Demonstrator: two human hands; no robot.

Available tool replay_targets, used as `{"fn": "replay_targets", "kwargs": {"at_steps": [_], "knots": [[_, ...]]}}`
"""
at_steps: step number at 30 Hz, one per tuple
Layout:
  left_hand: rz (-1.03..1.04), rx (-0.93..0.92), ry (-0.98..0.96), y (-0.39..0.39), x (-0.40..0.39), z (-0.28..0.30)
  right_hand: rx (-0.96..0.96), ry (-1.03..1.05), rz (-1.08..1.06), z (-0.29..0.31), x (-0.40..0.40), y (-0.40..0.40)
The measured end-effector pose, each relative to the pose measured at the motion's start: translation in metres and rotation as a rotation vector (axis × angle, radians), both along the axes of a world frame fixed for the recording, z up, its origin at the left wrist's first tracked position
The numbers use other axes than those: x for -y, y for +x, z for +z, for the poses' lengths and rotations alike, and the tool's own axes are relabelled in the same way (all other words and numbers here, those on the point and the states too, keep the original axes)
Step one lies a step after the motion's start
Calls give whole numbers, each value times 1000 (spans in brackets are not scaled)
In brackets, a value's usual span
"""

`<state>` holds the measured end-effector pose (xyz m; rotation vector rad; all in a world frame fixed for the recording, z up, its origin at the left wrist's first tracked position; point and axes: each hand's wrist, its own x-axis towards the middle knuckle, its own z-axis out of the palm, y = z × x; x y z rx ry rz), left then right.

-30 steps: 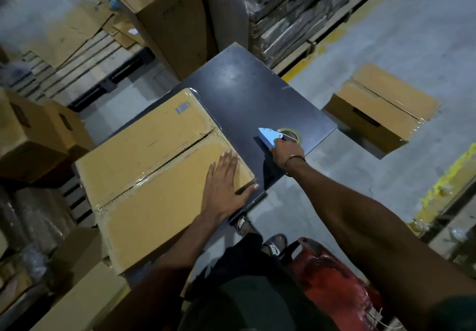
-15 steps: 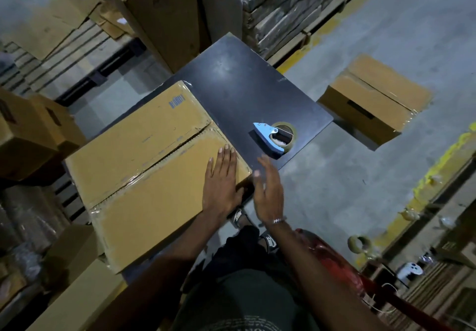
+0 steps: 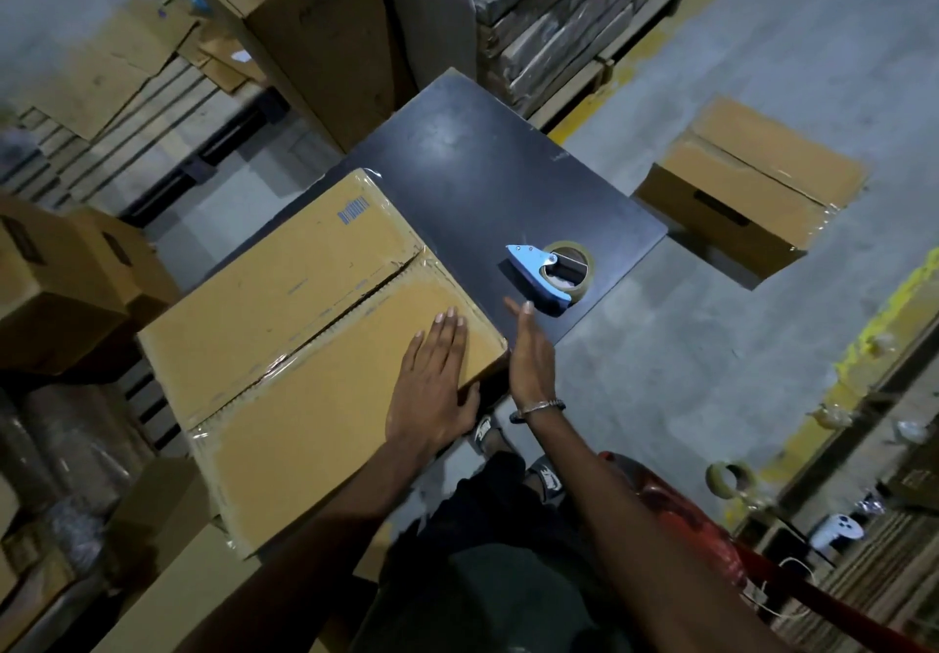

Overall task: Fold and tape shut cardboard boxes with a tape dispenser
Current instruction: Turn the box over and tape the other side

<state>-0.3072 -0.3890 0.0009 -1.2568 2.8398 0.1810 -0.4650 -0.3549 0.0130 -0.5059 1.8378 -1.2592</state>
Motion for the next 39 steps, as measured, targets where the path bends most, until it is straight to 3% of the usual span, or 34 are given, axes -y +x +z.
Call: {"fn": "replay_targets", "kwargs": {"at_steps": [2, 6, 10, 12, 16, 19, 24, 27, 29, 30, 33, 37, 39], "knots": [[4, -35, 19, 1, 1, -1, -137, -74, 86, 11, 12, 6], [28, -205, 84, 3, 1, 0, -324, 66, 371, -6, 21, 12], [111, -285, 70, 4, 0, 5, 91, 223, 364, -17, 30, -15], [236, -315, 58, 2, 3, 4, 115, 209, 386, -2, 41, -19], [477, -356, 58, 1, 20, -1, -207, 96, 502, 20, 65, -3], [483, -303, 14, 3, 44, -2, -343, 250, 684, 9, 73, 3], [531, -217, 7, 13, 94, 0, -84, 462, 639, 16, 93, -17], [562, -235, 17, 18, 117, -1, -288, 193, 549, 27, 120, -2], [576, -229, 22, 22, 130, 0, -356, 28, 648, 23, 132, 16], [575, -220, 22, 22, 136, 0, -417, 23, 715, 15, 135, 22], [555, -196, 25, 21, 152, 1, -524, 258, 731, -2, 143, 21], [528, -155, 4, 21, 155, -2, -403, 433, 702, 7, 161, 1], [521, -152, 11, 22, 156, -2, -446, 383, 634, 9, 175, 1]]}}
